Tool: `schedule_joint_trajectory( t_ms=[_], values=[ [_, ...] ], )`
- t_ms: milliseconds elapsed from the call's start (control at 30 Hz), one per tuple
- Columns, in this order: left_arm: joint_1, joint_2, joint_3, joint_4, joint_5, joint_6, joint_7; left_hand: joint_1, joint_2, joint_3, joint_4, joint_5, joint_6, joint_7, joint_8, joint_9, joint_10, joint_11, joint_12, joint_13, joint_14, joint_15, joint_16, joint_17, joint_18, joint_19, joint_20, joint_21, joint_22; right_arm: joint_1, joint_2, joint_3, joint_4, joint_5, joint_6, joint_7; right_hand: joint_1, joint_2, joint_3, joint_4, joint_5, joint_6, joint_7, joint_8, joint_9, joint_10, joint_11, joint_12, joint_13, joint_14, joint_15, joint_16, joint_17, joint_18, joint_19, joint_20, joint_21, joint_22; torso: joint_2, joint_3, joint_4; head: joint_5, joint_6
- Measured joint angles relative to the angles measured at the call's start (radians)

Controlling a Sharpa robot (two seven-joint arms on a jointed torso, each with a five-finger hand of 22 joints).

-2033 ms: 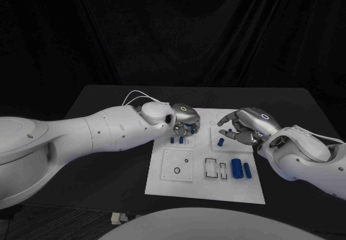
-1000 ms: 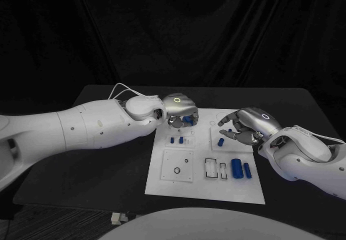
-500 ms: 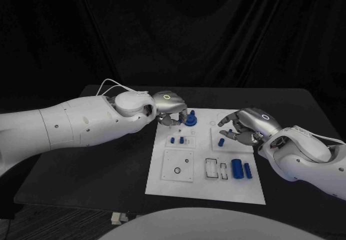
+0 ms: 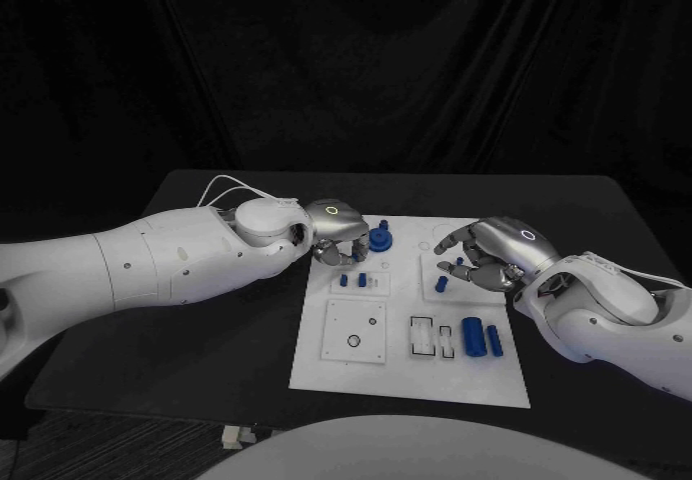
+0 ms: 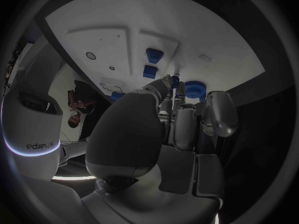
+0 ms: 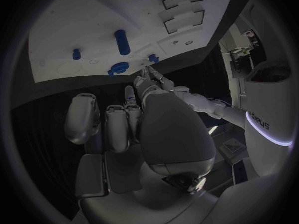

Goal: Assemble the parts on the task board

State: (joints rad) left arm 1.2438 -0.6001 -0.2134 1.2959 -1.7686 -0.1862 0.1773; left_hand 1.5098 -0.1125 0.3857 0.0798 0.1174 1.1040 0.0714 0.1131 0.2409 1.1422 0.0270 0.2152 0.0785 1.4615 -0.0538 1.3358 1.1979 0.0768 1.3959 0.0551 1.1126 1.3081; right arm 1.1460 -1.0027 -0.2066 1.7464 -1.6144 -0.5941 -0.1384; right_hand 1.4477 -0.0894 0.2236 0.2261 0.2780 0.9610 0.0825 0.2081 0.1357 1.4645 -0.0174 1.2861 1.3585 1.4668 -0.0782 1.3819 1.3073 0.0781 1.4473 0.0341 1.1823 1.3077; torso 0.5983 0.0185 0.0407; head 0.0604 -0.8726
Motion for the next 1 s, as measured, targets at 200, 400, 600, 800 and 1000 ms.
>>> schedule_joint_trajectory(
  t_ms=[200, 400, 600, 800, 1000],
  values=[
    [-0.006, 0.01, 0.0, -0.021, 0.0, 0.0, 0.0, 0.0, 0.0, 0.001, -0.001, -0.002, 0.0, 0.0, 0.0, 0.0, 0.0, 0.0, 0.0, 0.0, 0.0, 0.0, 0.0, 0.0, 0.0, 0.0, 0.0, 0.0, 0.0, -0.001, -0.002, 0.0, 0.001, 0.0, 0.0, 0.0, 0.0, 0.0, 0.0, 0.0, 0.0, 0.0, 0.0, 0.0, 0.0, 0.0, 0.0, -0.002, 0.0, 0.0, 0.0, 0.0, 0.0, 0.0, 0.0, 0.0, 0.0, 0.0, 0.0, -0.0001, -0.0006, -0.001, 0.0],
    [-0.008, 0.015, 0.0, -0.028, 0.0, -0.007, 0.0, 0.0, 0.0, 0.001, -0.001, -0.002, 0.0, 0.0, 0.0, -0.001, 0.0, 0.0, -0.004, 0.001, 0.0, 0.0, 0.0, 0.001, 0.0, 0.0, 0.0, 0.0, 0.0, -0.001, -0.002, 0.0, 0.001, 0.0, 0.0, 0.0, 0.0, 0.0, 0.0, 0.0, 0.0, 0.0, 0.0, 0.0, 0.0, 0.0, 0.0, -0.004, 0.0, 0.0, 0.0, 0.0, 0.0, 0.0, 0.0, 0.0, 0.0, 0.0, -0.001, 0.0, -0.001, 0.0, 0.0],
    [-0.009, 0.022, 0.0, -0.031, 0.0, -0.015, 0.0, 0.0, 0.0, 0.005, -0.005, -0.002, 0.0, 0.0, 0.0, -0.001, 0.0, 0.0, -0.007, 0.001, 0.0, 0.0, 0.0, 0.001, 0.0, 0.0, 0.0, 0.0, 0.0, -0.001, -0.002, 0.0, 0.001, 0.0, 0.0, 0.001, 0.0, 0.0, 0.0, 0.0, 0.0, 0.0, 0.0, 0.0, 0.0, 0.0, 0.0, -0.003, 0.0, 0.0, 0.0, 0.0, 0.0, 0.0, 0.0, 0.0, 0.0, 0.0, -0.001, 0.0, -0.0011, 0.0, 0.0],
    [-0.012, 0.031, 0.0, -0.039, 0.0, -0.018, 0.0, 0.0, 0.0, 0.005, -0.005, -0.002, 0.0, 0.0, -0.005, -0.002, 0.0, 0.0, -0.008, 0.0, -0.004, -0.004, -0.004, -0.009, 0.0, -0.004, 0.004, -0.006, 0.0, -0.001, -0.002, 0.0, 0.001, 0.0, 0.0, 0.001, 0.0, 0.0, 0.0, 0.0, 0.0, 0.0, 0.0, -0.004, -0.001, 0.0, 0.0, -0.003, 0.0, 0.0, 0.0, 0.0, 0.0, 0.0, 0.0, 0.0, 0.0, 0.0, -0.001, 0.0001, -0.001, 0.001, 0.0],
    [-0.017, 0.04, 0.0, -0.05, 0.0, -0.018, 0.0, 0.0, 0.0, 0.005, -0.005, 0.002, -0.004, -0.004, -0.009, -0.004, 0.0, 0.0, -0.011, 0.0, -0.004, -0.004, -0.004, -0.01, 0.0, -0.004, 0.004, -0.006, 0.0, -0.001, -0.004, 0.0, 0.002, 0.0, 0.0, 0.001, 0.0, 0.0, 0.0, 0.0, 0.0, 0.0, 0.0, -0.004, -0.001, 0.0, 0.0, -0.002, 0.0, 0.0, 0.0, 0.0, 0.0, 0.0, 0.0, 0.0, 0.0, 0.0, -0.001, 0.0001, -0.0009, -0.002, 0.0]
  ],
)
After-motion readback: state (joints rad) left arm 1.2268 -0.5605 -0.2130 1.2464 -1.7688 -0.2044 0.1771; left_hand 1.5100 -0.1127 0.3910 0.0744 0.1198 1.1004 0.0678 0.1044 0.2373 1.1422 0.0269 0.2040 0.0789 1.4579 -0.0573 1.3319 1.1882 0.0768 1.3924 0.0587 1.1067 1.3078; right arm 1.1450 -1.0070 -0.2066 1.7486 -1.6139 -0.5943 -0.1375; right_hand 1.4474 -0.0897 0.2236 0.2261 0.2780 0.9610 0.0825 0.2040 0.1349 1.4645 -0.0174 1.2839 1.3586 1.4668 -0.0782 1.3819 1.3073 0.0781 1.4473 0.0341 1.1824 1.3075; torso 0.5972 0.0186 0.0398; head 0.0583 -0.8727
